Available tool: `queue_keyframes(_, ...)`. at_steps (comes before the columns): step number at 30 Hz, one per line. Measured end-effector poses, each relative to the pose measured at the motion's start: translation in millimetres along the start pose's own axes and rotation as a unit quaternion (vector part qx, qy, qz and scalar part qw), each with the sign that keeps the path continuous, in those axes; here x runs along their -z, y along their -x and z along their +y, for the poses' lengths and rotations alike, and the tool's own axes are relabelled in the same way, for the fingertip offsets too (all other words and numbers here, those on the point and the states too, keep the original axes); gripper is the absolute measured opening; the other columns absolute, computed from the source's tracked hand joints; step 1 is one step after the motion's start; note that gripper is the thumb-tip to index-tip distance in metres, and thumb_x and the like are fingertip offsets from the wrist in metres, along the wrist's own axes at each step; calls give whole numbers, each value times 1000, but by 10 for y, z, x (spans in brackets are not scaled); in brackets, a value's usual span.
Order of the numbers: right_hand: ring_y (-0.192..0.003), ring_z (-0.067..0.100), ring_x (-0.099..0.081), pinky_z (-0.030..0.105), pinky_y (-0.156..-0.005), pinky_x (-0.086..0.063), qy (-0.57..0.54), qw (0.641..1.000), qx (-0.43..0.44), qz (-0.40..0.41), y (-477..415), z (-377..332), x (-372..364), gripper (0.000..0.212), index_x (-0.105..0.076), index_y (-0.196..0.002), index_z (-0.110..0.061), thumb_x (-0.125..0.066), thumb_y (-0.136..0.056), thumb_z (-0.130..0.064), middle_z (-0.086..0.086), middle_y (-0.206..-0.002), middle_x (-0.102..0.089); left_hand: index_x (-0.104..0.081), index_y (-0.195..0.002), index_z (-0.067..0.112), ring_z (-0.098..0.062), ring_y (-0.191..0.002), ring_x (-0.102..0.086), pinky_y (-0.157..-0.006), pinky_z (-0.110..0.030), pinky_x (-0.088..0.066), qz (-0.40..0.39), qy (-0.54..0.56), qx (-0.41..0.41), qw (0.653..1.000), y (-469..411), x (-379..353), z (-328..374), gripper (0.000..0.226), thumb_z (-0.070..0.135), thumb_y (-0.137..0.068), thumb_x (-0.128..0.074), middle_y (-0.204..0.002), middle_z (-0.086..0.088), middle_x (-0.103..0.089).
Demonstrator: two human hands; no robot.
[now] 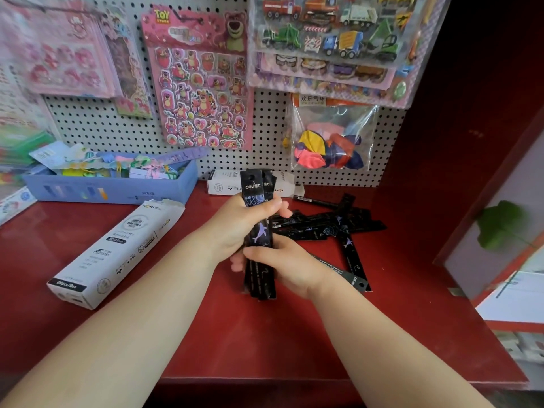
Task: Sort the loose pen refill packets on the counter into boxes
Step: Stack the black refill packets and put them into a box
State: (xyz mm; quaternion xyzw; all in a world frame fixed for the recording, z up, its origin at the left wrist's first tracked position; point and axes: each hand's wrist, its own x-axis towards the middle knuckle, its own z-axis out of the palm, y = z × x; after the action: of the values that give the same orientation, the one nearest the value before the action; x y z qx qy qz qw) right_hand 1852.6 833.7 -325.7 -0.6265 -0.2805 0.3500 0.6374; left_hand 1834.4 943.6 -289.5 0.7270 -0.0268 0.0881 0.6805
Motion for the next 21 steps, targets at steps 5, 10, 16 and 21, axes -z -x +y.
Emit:
queue_keyframes(5,-43,10,-59,21,-53,-53,17,998,10,56,58,-26,117,16,-50,-84,-12,-46,-88,3,5,-65,-62,-59,-89,24,-1,-86,-61,-87,-22,-45,-48,-22,44,998,-86,49,-45,15,17,-88,-46,-85,11,-68)
queue_keyframes(10,-45,13,-57,22,-51,-51,-101,979,60,166,114,128,385,17,-51,-86,-10,-42,-90,4,3,-57,-61,-53,-120,13,-12,-106,-53,-95,-24,-36,19,-174,83,981,-356,235,-206,32,23,-90,-48,-105,2,-59)
queue_keyframes(16,-45,18,-53,28,-49,-49,-258,929,96,248,60,231,602,17,-49,-84,-8,-39,-90,5,3,-52,-58,-54,-121,14,-22,-127,-41,-105,-30,-30,86,-471,22,878,-957,475,-504,35,19,-87,-55,-136,-5,-47)
queue_keyframes(21,-46,19,-53,30,-52,-48,-225,931,89,275,-31,271,673,18,-50,-82,-9,-41,-90,4,3,-52,-58,-25,-141,17,-24,-139,-20,-113,-35,-16,23,-610,73,789,-1391,695,-668,70,27,-82,-61,-152,-5,-22)
